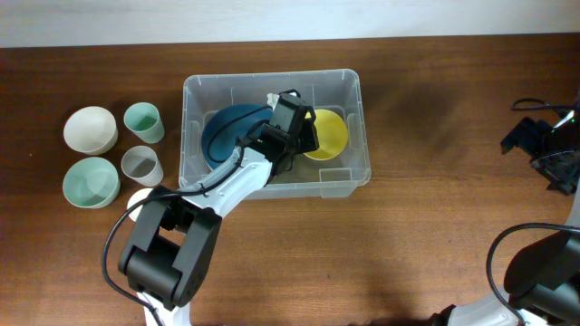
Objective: Pack container
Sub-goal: 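Carry the yellow bowl into the container's right side, then lower the yellow bowl into the container and open the left gripper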
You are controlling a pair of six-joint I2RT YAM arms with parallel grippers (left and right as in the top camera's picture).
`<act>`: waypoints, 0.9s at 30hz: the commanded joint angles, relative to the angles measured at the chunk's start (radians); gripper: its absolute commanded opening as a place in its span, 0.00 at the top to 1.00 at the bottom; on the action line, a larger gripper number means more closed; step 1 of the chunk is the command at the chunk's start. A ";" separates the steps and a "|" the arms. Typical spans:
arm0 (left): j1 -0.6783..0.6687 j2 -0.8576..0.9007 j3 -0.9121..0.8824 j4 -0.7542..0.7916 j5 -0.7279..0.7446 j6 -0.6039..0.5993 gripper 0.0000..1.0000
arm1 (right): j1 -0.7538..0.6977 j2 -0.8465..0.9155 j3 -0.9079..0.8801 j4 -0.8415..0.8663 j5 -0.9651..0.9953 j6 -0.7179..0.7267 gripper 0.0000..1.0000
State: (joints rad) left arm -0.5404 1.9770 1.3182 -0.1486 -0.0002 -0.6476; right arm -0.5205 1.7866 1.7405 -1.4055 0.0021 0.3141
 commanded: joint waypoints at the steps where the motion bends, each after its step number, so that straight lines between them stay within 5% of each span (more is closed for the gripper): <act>1: 0.006 0.005 0.061 -0.029 0.008 0.028 0.50 | -0.003 -0.010 -0.002 0.001 0.002 0.009 0.01; 20: 0.006 0.005 0.158 -0.101 -0.022 0.125 0.44 | -0.003 -0.010 -0.002 0.001 0.002 0.009 0.01; 24: 0.006 -0.004 0.246 -0.243 -0.021 0.142 0.41 | -0.003 -0.010 -0.002 0.000 0.002 0.009 0.00; 26: 0.006 -0.007 0.327 -0.413 0.028 0.229 0.56 | -0.003 -0.010 -0.002 0.001 0.002 0.009 0.01; 27: 0.006 -0.007 0.378 -0.536 0.040 0.235 0.81 | -0.003 -0.010 -0.002 0.000 0.002 0.009 0.01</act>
State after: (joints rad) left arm -0.5358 1.9770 1.5738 -0.5217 -0.0036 -0.5053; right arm -0.5205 1.7866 1.7405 -1.4055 0.0017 0.3141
